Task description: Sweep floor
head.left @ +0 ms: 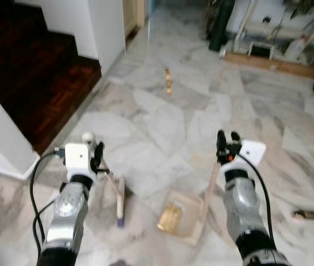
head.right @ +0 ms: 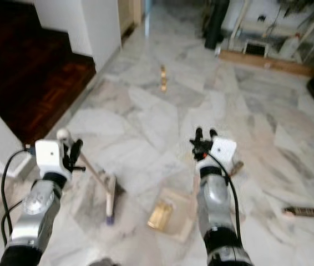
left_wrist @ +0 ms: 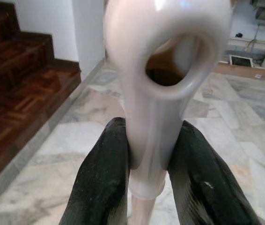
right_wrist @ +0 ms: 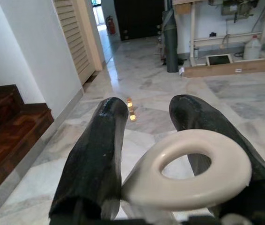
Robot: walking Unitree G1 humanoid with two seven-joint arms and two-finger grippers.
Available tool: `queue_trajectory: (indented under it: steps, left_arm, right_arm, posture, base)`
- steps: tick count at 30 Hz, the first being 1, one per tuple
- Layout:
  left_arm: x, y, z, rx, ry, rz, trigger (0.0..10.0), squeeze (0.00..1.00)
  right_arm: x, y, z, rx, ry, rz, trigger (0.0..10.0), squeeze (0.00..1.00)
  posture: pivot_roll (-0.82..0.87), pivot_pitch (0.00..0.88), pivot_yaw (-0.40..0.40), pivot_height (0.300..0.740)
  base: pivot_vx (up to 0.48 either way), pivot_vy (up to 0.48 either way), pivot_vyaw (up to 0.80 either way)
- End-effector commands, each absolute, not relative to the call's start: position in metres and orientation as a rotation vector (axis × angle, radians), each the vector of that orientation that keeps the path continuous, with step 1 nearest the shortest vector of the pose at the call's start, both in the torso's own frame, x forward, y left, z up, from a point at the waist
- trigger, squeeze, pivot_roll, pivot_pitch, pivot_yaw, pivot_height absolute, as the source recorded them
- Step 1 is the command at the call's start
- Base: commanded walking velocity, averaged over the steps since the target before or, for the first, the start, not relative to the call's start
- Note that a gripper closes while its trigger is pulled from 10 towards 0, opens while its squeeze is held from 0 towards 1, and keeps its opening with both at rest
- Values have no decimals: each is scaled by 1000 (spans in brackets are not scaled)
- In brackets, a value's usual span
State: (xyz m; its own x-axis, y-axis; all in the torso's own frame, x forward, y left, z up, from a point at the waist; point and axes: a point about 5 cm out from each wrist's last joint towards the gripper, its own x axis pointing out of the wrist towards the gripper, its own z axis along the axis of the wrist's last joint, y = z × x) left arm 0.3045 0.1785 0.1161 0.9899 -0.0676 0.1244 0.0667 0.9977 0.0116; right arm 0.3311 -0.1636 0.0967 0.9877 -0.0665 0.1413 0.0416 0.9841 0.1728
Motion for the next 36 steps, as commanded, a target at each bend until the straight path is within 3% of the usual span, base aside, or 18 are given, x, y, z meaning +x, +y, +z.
queue_trajectory:
  steps: [1, 29, 36]
  left_arm:
    - [305, 180, 128, 25, -175, -64, 10000, 0]
    - [305, 178, 128, 26, -171, -77, 10000, 0]
    - [305, 179, 128, 27, -172, -76, 10000, 0]
  right_arm:
    - [333, -163, 105, 148, -187, -40, 10000, 0]
    - [333, -161, 105, 153, -187, -34, 10000, 0]
    - [333, -158, 105, 158, -187, -25, 10000, 0]
  posture:
    - [166, 134, -54, 740]
    - [164, 112, -50, 740]
    - [169, 100, -49, 740]
  base:
    - [0, 289, 0]
    - [0, 286, 0]
    - [0, 69, 0]
